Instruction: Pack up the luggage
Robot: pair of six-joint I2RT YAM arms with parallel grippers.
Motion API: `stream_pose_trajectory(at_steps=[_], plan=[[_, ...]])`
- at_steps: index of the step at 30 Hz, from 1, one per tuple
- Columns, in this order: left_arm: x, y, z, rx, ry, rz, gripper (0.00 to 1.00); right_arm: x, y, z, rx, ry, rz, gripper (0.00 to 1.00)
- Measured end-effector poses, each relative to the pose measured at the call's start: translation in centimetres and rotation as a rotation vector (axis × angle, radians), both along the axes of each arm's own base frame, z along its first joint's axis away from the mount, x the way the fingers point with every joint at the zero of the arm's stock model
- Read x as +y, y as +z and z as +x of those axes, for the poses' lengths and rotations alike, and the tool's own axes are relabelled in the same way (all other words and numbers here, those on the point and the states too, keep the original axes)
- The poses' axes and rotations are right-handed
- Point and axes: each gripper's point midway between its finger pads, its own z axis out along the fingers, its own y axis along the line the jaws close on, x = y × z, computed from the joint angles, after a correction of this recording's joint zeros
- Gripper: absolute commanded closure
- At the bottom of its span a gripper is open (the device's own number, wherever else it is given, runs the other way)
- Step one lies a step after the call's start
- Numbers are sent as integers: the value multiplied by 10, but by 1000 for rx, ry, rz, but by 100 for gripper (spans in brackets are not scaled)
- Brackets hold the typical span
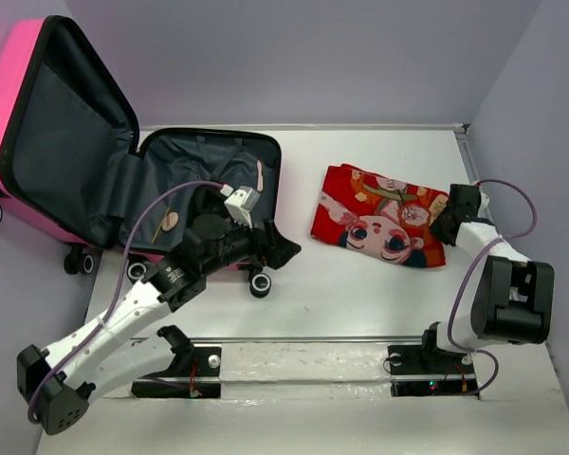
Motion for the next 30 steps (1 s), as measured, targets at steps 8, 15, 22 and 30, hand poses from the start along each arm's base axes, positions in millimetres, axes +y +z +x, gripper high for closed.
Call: stream_pose_trajectory(at_steps=[8, 15, 22, 30], plan=[[-51, -3, 31, 30, 33, 123, 1, -31, 37, -4, -56, -37, -165, 93], [-109, -21, 122, 26, 165, 302, 1, -20, 16, -16, -35, 7, -128, 93], [-166, -78, 223, 64, 206, 446, 1, -10, 17, -9, -63, 55, -91, 93], [-161, -180, 278, 219, 209, 574, 1, -1, 25, -2, -110, 98, -56, 93]])
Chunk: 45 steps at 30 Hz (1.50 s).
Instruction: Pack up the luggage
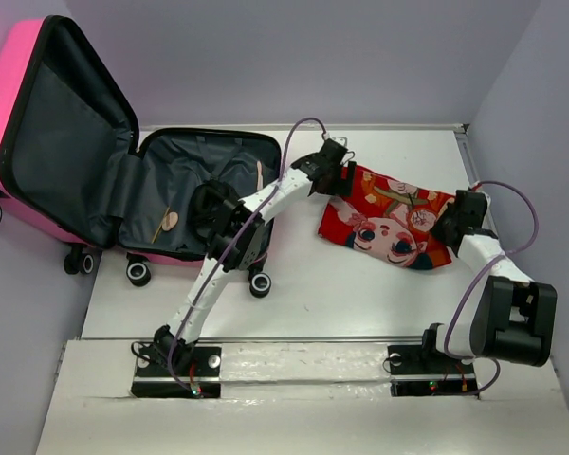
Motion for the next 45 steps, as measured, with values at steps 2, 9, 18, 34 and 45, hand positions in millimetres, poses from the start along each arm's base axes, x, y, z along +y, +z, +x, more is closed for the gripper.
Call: stream_pose_trajectory(at_steps=[2, 9, 18, 34, 45], plan=[[-2, -17, -3, 38, -16, 5, 4, 2, 2, 1, -9, 8, 7, 93], [-27, -30, -22, 82, -92, -32, 10, 7, 8, 1, -40, 27, 24, 93], [-71, -35, -44, 78, -163, -148, 88, 13, 21, 2, -92, 42, 39, 93], [-46, 49, -47, 32, -151, -228, 94, 74, 74, 9, -260, 229, 208, 93], [175, 291, 7, -321, 155, -380, 94, 273, 227, 58, -507, 713, 353, 93]])
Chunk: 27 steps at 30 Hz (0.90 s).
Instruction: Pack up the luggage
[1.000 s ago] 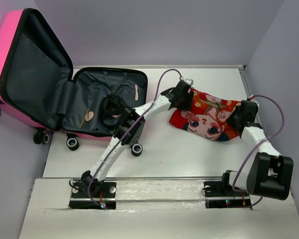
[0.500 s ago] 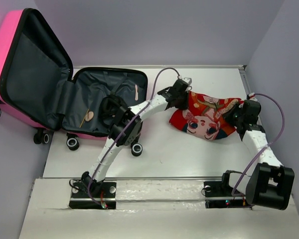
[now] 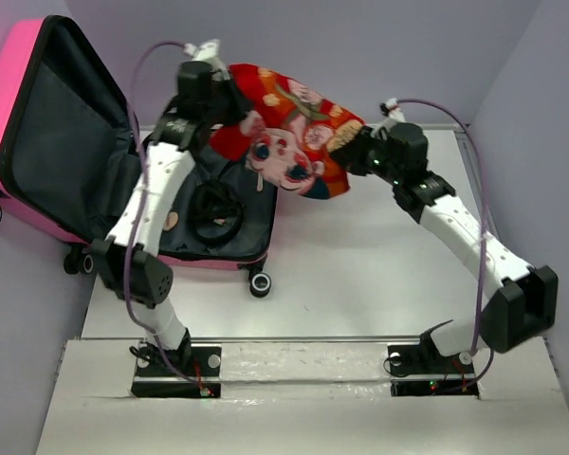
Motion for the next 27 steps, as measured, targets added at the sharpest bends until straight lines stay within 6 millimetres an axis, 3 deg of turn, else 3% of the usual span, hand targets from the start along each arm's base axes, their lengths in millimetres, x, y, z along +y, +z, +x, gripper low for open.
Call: stream_pose_trajectory(at_steps=[1, 2, 3, 4, 5, 6, 7, 8, 9, 10, 12, 15, 16, 19, 21, 23, 25, 27], plan=[[38, 9, -1, -11, 72, 2, 94, 19, 9, 5, -16, 35, 11, 93], [62, 11, -1, -13, 122, 8, 94, 47, 25, 12, -46, 84, 30, 93], [103, 15, -1, -17, 212, 16, 70, 78, 32, 16, -64, 138, 45, 93], [130, 14, -2, -17, 277, 26, 70, 88, 36, 16, -74, 156, 52, 93], [167, 11, -5, -10, 366, 41, 30, 122, 32, 17, -61, 218, 57, 92], [190, 6, -6, 0, 428, 60, 8, 142, 34, 17, -62, 250, 63, 81], [215, -4, -10, 25, 494, 77, 1, 177, 25, 16, -54, 304, 63, 70], [230, -10, -13, 37, 541, 99, 1, 194, 24, 16, -50, 329, 68, 56], [251, -22, -17, 66, 606, 122, 1, 223, 13, 15, -36, 371, 68, 32], [267, -32, -21, 87, 661, 150, 1, 248, -5, 15, -12, 411, 62, 26], [289, -43, -34, 117, 739, 204, 1, 278, -41, 13, 41, 464, 33, 9], [294, -34, -56, 92, 774, 235, 1, 298, -111, 14, 162, 499, -68, 2], [292, -28, -67, 74, 776, 235, 1, 296, -140, 14, 208, 500, -117, 2], [281, 8, -119, -39, 775, 209, 1, 276, -184, 13, 307, 479, -215, 4], [275, 39, -168, -155, 778, 166, 2, 271, -182, 16, 298, 475, -229, 5], [278, 60, -207, -251, 807, 127, 3, 267, -166, 16, 256, 474, -236, 5], [295, 69, -254, -336, 899, 99, 3, 262, -148, 14, 225, 470, -242, 4], [316, 68, -298, -382, 1027, 83, 2, 254, -113, 11, 165, 460, -244, 3]])
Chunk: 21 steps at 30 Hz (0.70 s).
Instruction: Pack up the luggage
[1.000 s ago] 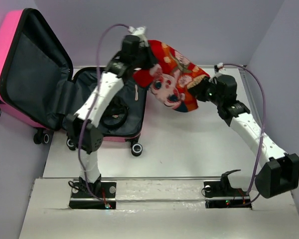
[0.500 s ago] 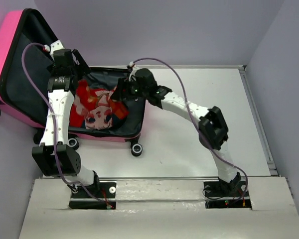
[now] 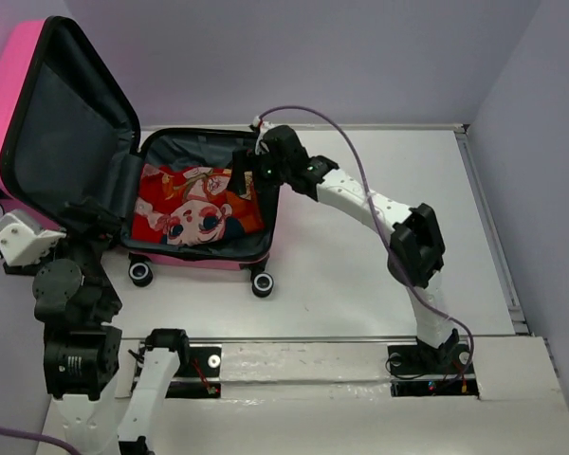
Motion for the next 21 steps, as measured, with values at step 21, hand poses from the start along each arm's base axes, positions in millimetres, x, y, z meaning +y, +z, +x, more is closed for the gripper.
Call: stream_pose_trajectory(at_steps=[21], plan=[[103, -112, 27, 506, 713, 194, 3, -83, 15, -68, -126, 60, -74, 0]])
